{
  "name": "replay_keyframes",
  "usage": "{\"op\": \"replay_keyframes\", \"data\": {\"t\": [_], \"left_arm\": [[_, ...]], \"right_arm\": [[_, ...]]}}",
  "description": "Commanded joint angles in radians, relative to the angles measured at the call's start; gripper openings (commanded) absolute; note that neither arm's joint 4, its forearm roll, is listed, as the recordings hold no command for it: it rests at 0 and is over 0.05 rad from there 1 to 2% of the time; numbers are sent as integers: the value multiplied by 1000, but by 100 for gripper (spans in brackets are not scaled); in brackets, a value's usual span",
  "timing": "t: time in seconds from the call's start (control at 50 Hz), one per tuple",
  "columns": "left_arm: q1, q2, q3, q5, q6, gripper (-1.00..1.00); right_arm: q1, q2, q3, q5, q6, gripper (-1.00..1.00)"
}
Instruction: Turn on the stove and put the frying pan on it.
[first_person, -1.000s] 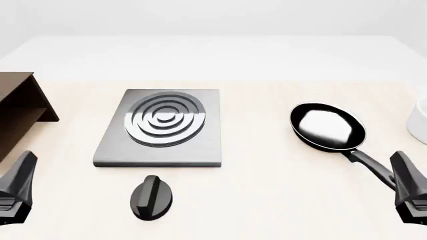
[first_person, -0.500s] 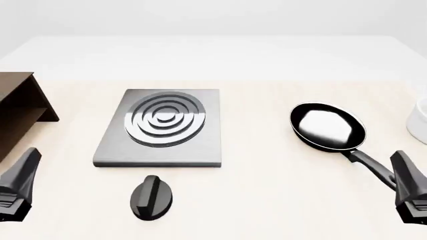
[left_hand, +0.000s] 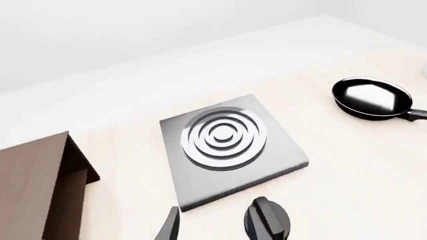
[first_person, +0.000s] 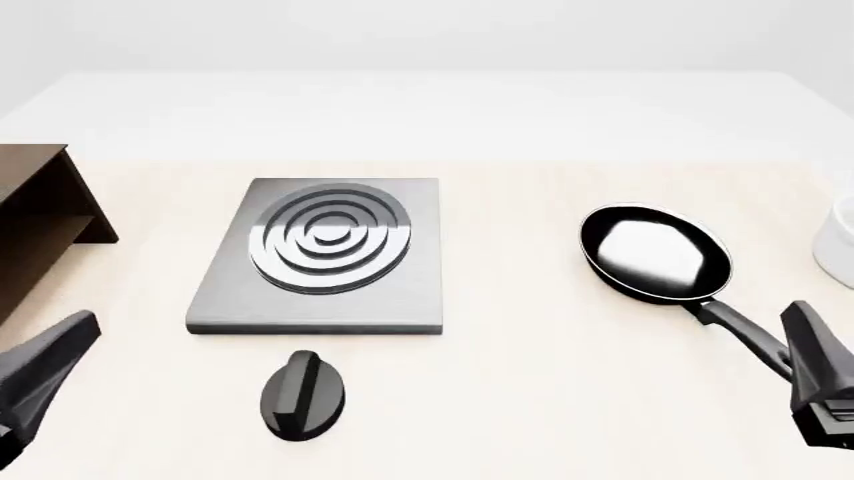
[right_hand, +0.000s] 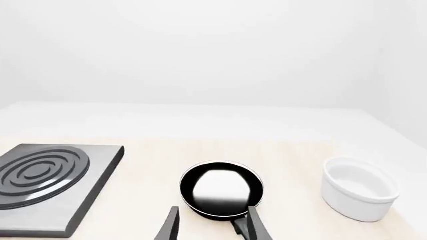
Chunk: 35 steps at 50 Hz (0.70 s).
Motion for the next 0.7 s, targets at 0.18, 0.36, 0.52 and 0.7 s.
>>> {"op": "replay_keyframes", "data": {"t": [0.18, 0.36, 0.52, 0.7], "left_arm": [[-211, 112, 59, -1, -90, 100], [-238, 171, 140, -107, -113, 100], [-266, 261, 198, -231, -129, 100], [-285, 363, 242, -356, -134, 100]], "right_arm": [[-2, 0, 0, 0, 5, 100], [-2, 0, 1, -2, 4, 100], [-3, 0, 0, -2, 4, 100], [-3, 0, -1, -4, 4, 100]]}}
